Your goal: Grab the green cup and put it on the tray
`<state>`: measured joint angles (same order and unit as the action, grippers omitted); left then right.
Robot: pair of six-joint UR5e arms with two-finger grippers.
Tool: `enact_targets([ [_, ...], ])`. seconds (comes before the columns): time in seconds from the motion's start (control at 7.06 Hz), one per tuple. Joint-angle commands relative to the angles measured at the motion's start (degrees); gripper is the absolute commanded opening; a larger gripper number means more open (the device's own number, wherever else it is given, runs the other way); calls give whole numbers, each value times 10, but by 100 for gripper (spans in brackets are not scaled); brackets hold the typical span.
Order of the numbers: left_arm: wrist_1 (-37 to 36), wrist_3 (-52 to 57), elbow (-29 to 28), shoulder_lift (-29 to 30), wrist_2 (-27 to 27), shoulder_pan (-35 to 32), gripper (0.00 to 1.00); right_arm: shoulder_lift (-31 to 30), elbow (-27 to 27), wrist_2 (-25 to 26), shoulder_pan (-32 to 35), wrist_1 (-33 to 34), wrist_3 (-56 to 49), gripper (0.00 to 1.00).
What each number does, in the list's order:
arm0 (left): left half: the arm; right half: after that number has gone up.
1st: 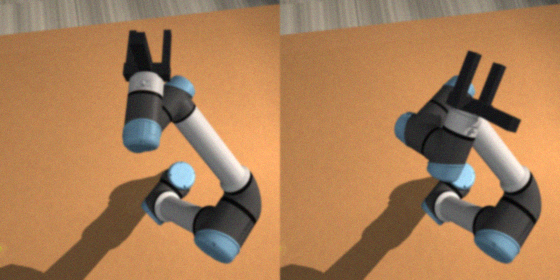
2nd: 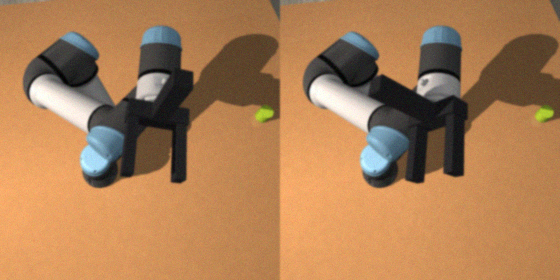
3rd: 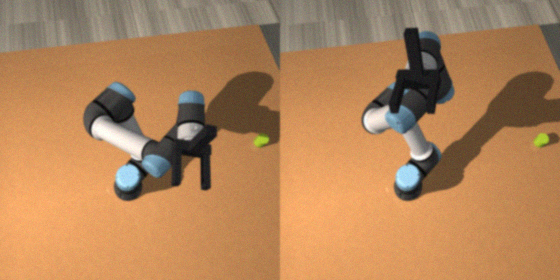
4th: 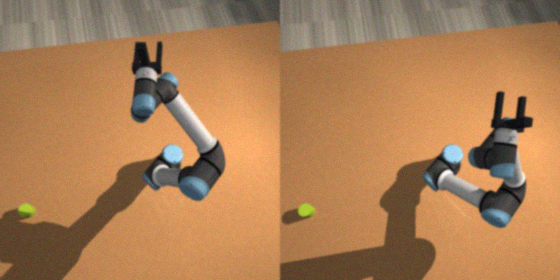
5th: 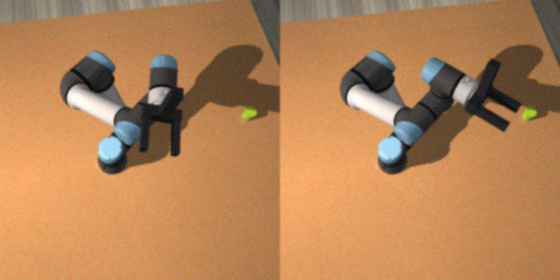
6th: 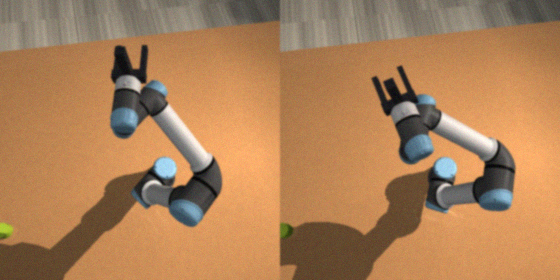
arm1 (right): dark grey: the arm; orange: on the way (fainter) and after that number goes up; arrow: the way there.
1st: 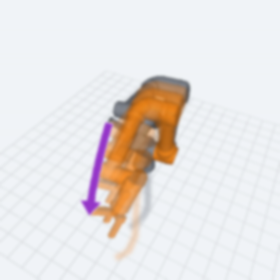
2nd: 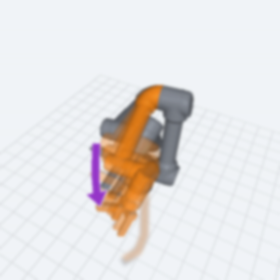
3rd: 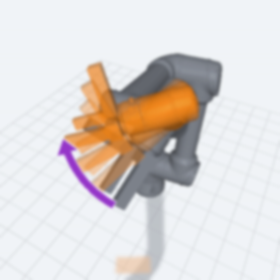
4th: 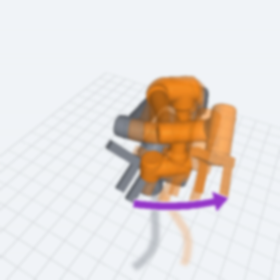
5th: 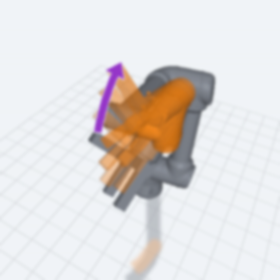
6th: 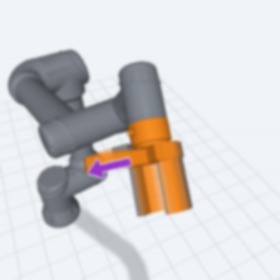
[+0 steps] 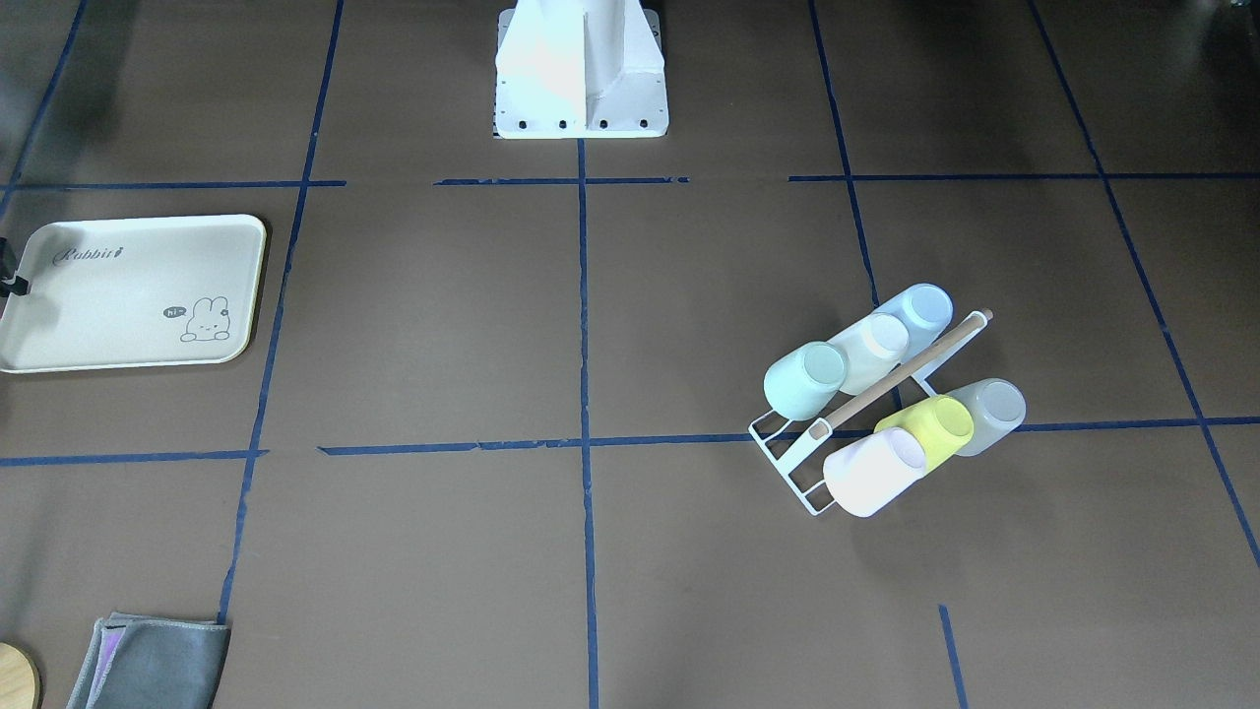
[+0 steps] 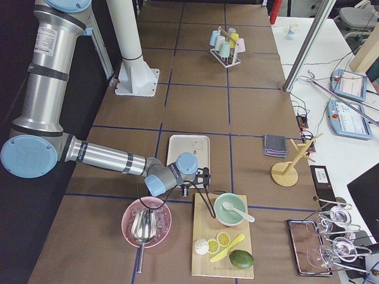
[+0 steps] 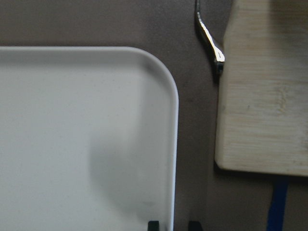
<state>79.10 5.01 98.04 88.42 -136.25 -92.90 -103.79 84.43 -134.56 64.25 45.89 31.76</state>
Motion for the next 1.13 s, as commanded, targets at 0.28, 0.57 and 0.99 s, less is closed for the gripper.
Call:
enact_targets([
  [0.28,0,-3,20,-6,0,-1,100,-8,54,2,3,1,0,0],
  [0.57,-1,-4,28,-7,-1,0,100,-13,114,-30,2,9,28,0],
  [0.99,-1,-4,27,-7,-1,0,100,65,155,-89,-12,5,229,0],
])
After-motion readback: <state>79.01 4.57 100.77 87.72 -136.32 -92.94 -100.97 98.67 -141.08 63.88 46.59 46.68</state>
